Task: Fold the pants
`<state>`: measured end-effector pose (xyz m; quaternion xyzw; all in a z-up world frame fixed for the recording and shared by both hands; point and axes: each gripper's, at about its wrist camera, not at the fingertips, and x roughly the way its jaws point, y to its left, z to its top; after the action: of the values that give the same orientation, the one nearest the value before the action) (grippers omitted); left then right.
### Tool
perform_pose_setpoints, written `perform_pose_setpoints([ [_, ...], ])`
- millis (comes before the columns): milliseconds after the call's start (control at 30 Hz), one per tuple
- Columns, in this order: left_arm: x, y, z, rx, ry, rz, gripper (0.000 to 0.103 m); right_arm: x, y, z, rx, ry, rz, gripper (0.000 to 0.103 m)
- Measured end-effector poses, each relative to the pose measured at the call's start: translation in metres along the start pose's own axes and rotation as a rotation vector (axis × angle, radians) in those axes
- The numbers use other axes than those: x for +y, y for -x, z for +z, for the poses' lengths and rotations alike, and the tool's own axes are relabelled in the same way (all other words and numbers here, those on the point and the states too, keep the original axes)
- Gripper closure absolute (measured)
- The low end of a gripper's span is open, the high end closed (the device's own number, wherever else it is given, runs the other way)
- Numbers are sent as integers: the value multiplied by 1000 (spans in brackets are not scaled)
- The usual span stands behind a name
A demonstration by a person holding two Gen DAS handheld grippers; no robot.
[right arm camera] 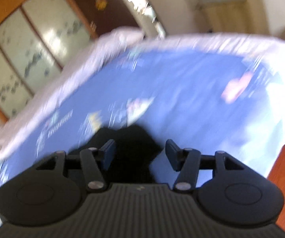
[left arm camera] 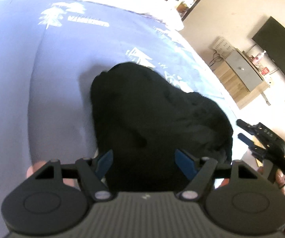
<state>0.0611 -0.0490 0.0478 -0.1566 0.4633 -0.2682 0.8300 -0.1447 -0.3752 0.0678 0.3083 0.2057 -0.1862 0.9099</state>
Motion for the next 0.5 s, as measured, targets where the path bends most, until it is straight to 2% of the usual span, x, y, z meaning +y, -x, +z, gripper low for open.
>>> perform_pose_setpoints([
  [33,-4,-1,2,-3,-14,-4,33,5,4,1,-25,15,2,47],
  [100,-12,-4,5,-2,-46,-3,35,12,10,3,-57,87,30,61],
  [200,-24,-27,3,38,-85,9,39,34,-3,-5,-33,177,70,78],
  [233,-24,-33,2,53,-98,20,41,35,-8,-8,-7,186,89,80],
  [300,-22,-48,-5,95,-139,87,42,38,-31,-14,52,198,101,82],
  [333,-21,-60,-10,132,-163,143,41,39,-45,-17,115,197,86,82],
  [400,-18,-67,-16,118,-193,154,39,31,-73,-25,248,162,60,82],
  [500,-19,-64,-16,122,-193,159,38,18,-72,-28,232,130,95,83],
])
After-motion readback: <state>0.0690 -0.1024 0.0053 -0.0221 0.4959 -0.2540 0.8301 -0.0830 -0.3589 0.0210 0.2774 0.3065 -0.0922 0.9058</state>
